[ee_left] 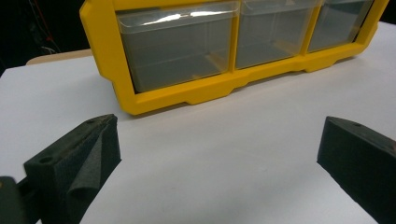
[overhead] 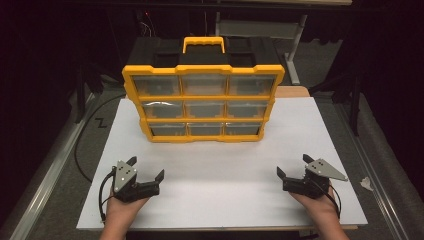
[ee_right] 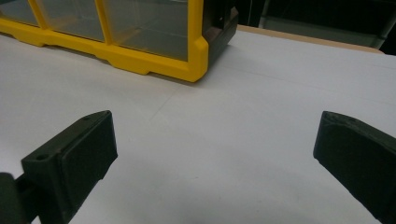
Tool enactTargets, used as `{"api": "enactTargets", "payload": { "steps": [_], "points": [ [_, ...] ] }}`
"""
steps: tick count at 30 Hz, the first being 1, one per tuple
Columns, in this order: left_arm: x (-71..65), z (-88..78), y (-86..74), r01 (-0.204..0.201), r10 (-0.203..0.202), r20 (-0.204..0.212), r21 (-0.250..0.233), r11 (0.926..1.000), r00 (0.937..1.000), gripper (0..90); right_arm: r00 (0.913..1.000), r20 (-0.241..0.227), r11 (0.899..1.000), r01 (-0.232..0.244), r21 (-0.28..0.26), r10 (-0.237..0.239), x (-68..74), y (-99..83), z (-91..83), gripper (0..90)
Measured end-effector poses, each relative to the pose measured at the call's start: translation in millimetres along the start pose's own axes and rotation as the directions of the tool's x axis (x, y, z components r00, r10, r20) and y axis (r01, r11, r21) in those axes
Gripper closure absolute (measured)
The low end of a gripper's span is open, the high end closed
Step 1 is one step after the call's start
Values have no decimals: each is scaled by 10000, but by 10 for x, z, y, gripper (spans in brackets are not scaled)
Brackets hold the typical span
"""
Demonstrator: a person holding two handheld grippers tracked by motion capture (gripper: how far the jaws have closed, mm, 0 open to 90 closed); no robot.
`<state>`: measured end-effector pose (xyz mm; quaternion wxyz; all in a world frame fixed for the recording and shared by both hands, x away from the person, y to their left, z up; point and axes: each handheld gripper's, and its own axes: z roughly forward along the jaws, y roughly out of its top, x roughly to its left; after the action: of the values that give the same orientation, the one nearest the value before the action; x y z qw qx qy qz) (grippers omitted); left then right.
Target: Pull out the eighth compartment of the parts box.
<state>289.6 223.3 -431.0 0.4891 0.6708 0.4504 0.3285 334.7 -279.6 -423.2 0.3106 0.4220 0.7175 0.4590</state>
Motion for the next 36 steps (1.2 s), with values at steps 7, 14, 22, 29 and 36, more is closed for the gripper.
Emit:
{"api": "enactTargets", "payload": {
  "steps": [7, 14, 22, 29, 36],
  "points": [
    [-8, 8, -1, -51, 52, 79, -50, 10000, 10000, 4, 9998, 202, 10000, 48, -21, -47, -14, -8, 11, 7],
    [1, 26, -6, -31, 31, 138, -42, 10000, 9999, 4, 9994, 245, 9995, 252, 177, -256, 14, -4, 78, 7],
    [0, 38, -4, 58, -55, 284, -125, 9999, 9996, 4, 9986, 187, 9986, 488, 218, -492, 96, 26, 173, 8],
    [3, 44, -2, 116, -107, 401, -221, 9997, 9991, 4, 9973, 168, 9972, 712, 219, -716, 217, 101, 296, 8],
    [9, 39, 5, 127, -111, 456, -346, 9993, 9989, 4, 9951, 135, 9945, 972, 392, -978, 320, 171, 462, 8]
  ]
}}
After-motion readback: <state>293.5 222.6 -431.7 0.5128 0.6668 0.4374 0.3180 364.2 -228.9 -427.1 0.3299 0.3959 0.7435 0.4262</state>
